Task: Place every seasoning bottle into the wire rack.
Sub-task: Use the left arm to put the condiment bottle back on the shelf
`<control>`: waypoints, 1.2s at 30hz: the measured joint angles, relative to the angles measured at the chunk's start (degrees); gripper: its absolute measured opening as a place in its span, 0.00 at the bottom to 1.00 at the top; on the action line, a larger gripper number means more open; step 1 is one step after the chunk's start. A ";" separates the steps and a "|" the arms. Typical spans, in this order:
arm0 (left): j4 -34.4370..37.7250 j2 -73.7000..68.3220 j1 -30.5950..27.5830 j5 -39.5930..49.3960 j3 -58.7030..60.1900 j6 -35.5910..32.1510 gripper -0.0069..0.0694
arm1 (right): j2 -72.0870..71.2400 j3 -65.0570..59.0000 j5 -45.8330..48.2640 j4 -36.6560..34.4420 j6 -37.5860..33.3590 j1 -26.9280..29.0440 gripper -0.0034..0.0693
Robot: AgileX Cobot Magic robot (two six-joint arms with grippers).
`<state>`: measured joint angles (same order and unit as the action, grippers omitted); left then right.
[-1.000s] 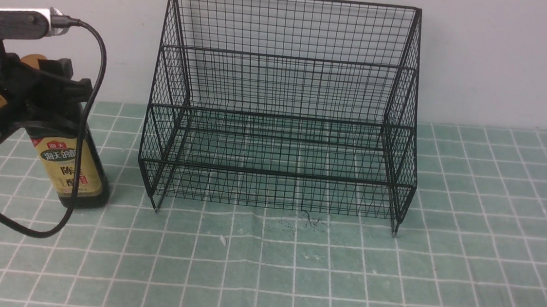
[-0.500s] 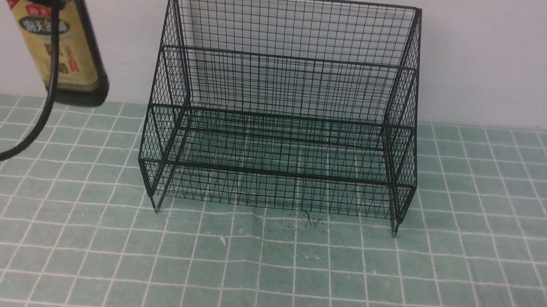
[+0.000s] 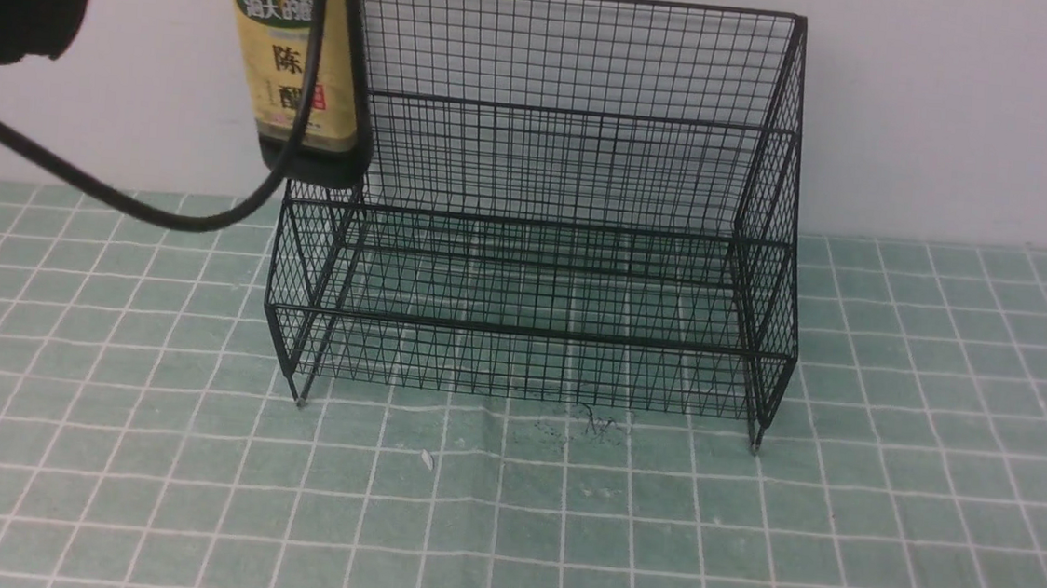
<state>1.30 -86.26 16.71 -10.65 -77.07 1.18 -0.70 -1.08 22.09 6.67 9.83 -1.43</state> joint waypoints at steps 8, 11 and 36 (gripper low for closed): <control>5.63 -6.75 0.20 -2.09 -3.45 -0.64 0.48 | 0.00 0.00 0.00 0.00 0.00 0.00 0.03; 6.31 -8.64 0.20 -3.36 -3.61 -0.69 0.48 | 0.00 0.00 0.00 0.00 0.00 0.00 0.03; 7.86 -17.53 0.20 5.06 -3.71 -3.04 0.48 | 0.00 0.00 0.00 0.00 0.00 0.00 0.03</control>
<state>9.16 -103.79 16.90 -5.59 -80.78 -1.87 -0.70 -1.08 22.09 6.67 9.83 -1.43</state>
